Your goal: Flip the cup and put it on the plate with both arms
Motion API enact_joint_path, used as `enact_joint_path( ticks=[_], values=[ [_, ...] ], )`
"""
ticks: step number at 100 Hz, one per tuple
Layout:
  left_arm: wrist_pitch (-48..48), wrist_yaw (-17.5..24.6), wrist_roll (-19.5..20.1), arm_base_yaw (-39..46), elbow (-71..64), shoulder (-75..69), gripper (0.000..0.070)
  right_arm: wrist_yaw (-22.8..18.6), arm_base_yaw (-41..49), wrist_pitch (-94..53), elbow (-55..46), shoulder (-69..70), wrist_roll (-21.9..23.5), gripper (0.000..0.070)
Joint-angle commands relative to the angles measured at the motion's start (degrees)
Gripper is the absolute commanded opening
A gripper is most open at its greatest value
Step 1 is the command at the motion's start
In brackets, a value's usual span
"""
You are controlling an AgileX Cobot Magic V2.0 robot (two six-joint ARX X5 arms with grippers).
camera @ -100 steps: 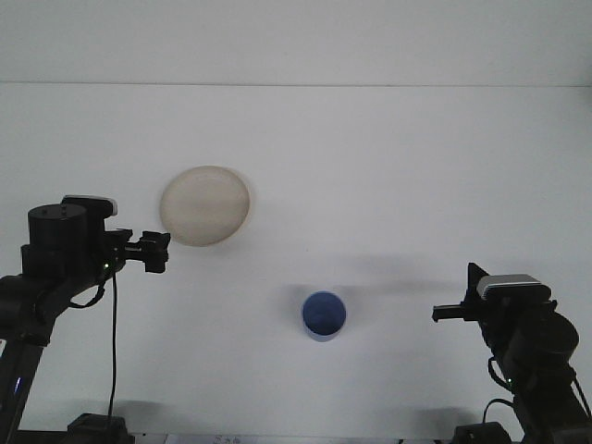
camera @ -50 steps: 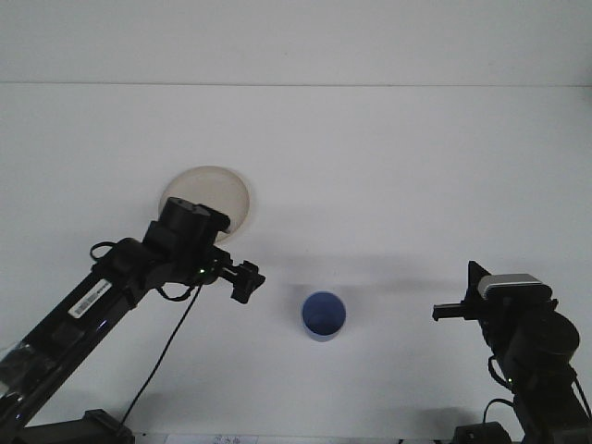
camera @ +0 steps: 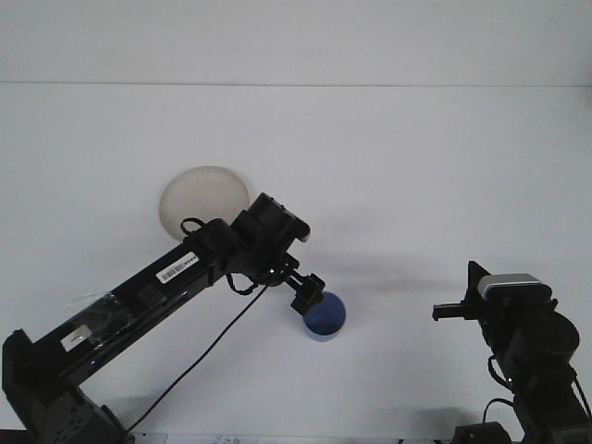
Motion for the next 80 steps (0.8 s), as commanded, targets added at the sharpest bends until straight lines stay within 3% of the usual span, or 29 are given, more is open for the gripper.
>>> enact_joint_path(
  ticks=[1, 21, 33, 52, 80],
  values=[
    [-0.5, 0.3, 0.5, -1.3, 1.2, 2.4, 0.0585, 0.0, 0.2, 0.6, 0.3, 0.2, 0.9, 0.0000],
    [-1.5, -0.1, 1.7, -4.2, 1.2, 5.1, 0.0557, 0.0, 0.2, 0.6, 0.3, 0.2, 0.9, 0.0000],
    [-1.0, -2.4, 1.9, -4.9, 1.2, 5.8, 0.0275, 0.0, 0.2, 0.7, 0.3, 0.2, 0.9, 0.0000],
    [-0.2, -3.2, 2.1, -5.0, 1.2, 7.5, 0.0000, -0.1, 0.2, 1.5, 0.3, 0.2, 1.0, 0.0000],
    [-2.8, -8.2, 1.8, -3.9, 4.5, 7.7, 0.0005, -0.1, 0.2, 1.6, 0.3, 0.2, 1.0, 0.0000]
  ],
)
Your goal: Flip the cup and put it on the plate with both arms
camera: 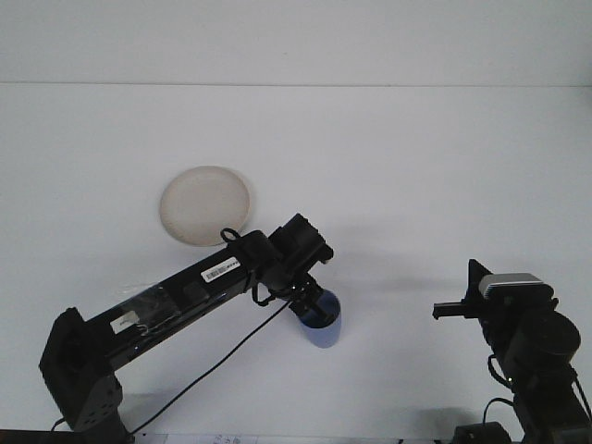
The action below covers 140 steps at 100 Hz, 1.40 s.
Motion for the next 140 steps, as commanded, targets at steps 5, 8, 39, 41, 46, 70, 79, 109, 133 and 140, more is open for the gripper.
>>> enact_joint_path(
  ticks=[5, 8, 39, 41, 46, 70, 79, 109, 133, 140],
  values=[
    [-3.3, -2.3, 0.8, 1.5, 5.6, 0.9, 0.0005, 0.0, 0.2, 0.7, 0.3, 0.2, 0.6, 0.0000],
    [-4.3, -3.1, 1.1, 2.4, 7.0, 0.9, 0.0005, 0.0, 0.2, 0.7, 0.3, 0.2, 0.6, 0.0000],
    [-7.2, -17.0, 1.6, 18.4, 18.0, 0.9, 0.0004, 0.0, 0.2, 1.2, 0.3, 0.2, 0.6, 0.0000],
    [-7.1, -17.0, 1.6, 19.8, 18.0, 0.9, 0.0005, 0.0, 0.2, 1.2, 0.3, 0.2, 0.7, 0.0000],
    [-6.7, -17.0, 1.5, 23.5, 18.0, 1.0, 0.0005, 0.0, 0.2, 1.3, 0.3, 0.2, 0.7, 0.0000],
    [-4.2, -17.0, 1.1, 34.4, 18.0, 4.6, 0.0004, 0.0, 0.2, 1.4, 0.3, 0.2, 0.7, 0.0000],
    [-4.0, -17.0, 1.1, 35.9, 18.0, 6.7, 0.0004, 0.0, 0.2, 1.4, 0.3, 0.3, 0.7, 0.0000],
    [-3.3, -17.0, 0.0, 37.7, 18.0, 10.2, 0.0313, 0.0, 0.2, 1.4, 0.3, 0.3, 0.7, 0.0000],
    [-3.2, -16.7, -0.5, 38.1, 18.0, 9.1, 0.0604, 0.0, 0.2, 1.4, 0.3, 0.3, 0.7, 0.0000],
    [-2.1, -15.4, -1.5, 38.0, 18.0, 6.9, 0.0527, 0.0, 0.2, 1.4, 0.3, 0.3, 0.6, 0.0000]
  ],
)
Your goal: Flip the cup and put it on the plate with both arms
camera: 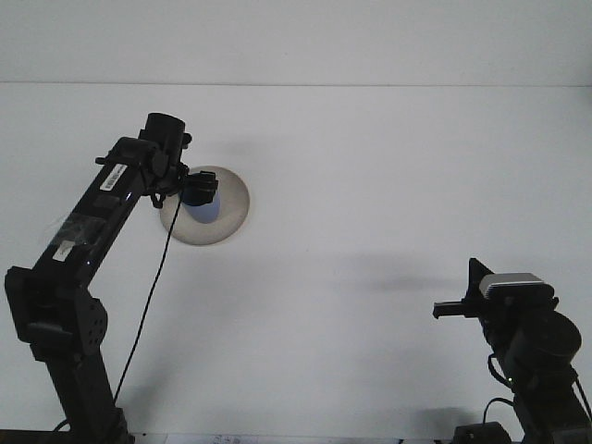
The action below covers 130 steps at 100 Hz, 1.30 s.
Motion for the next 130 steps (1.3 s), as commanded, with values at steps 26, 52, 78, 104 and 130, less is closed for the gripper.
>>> enact_joint_path(
  ticks=[26, 52, 78, 104, 130],
  values=[
    [6.5, 1.9, -4.0, -1.2, -0.7, -16.5, 0.0503, 0.0, 0.2, 0.7, 0.3, 0.3, 0.6, 0.0000],
    [26.1, 1.3, -6.8, -4.1, -27.3, -39.9, 0.0512, 0.2, 0.2, 0.7, 0.3, 0.3, 0.6, 0.0000],
    [41.5, 0.9, -7.8, -6.9, -58.4, -65.6, 0.0513, 0.2, 0.2, 0.7, 0.3, 0.3, 0.6, 0.0000],
    [38.9, -2.0, -7.8, -6.8, -70.0, -78.4, 0.0203, 0.2, 0.2, 0.8, 0.3, 0.2, 0.6, 0.0000],
    [39.5, -2.0, -7.8, -6.8, -71.6, -81.7, 0.0012, 0.2, 0.2, 0.9, 0.3, 0.2, 0.6, 0.0000]
  ],
)
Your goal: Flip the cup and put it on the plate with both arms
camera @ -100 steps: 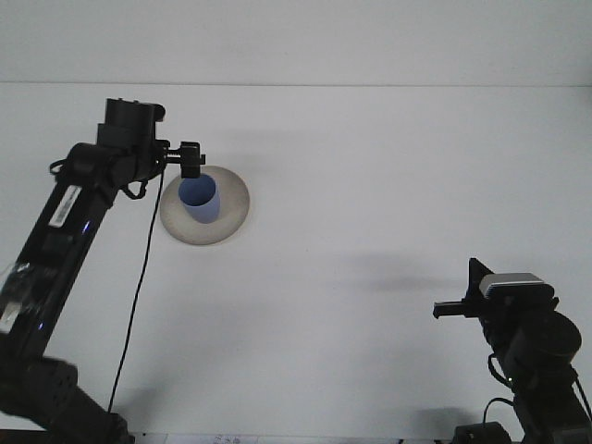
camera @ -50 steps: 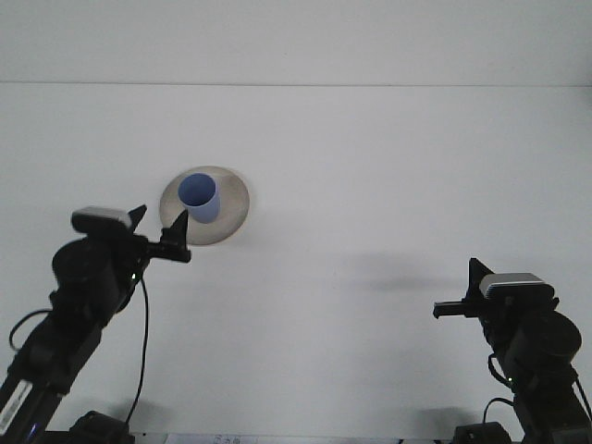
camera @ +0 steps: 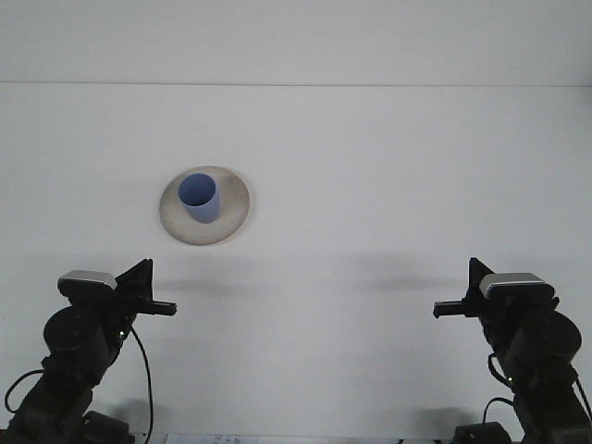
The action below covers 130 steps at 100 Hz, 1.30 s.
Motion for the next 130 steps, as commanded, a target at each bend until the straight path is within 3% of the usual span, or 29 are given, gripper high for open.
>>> enact_joint_path(
  ticks=[1, 64, 69, 79, 104, 118, 130],
  values=[
    [1.0, -0.2, -0.3, -0.1, 0.4, 0.2, 0.0013, 0.0, 0.2, 0.7, 0.3, 0.2, 0.6, 0.0000],
    [1.4, -0.2, -0.3, -0.1, 0.3, -4.3, 0.0013, 0.0, 0.2, 0.7, 0.3, 0.2, 0.6, 0.0000],
    [2.0, -1.4, 1.8, 0.0, 0.1, -5.5, 0.0013, 0.0, 0.2, 0.7, 0.3, 0.2, 0.6, 0.0000],
    [7.0, -1.7, 3.2, 0.8, -3.0, -7.6, 0.0013, 0.0, 0.2, 0.7, 0.3, 0.2, 0.6, 0.0000],
    [32.8, -1.6, 4.1, 4.3, -24.9, -17.6, 0.0013, 0.0, 0.2, 0.7, 0.3, 0.2, 0.6, 0.0000],
    [33.9, -1.2, 5.5, 6.0, -31.8, -22.6, 0.0013, 0.0, 0.2, 0.7, 0.3, 0.2, 0.6, 0.0000],
    [28.7, 3.9, 9.7, 8.0, -32.5, -26.4, 0.0013, 0.0, 0.2, 0.7, 0.3, 0.2, 0.6, 0.0000]
  ],
)
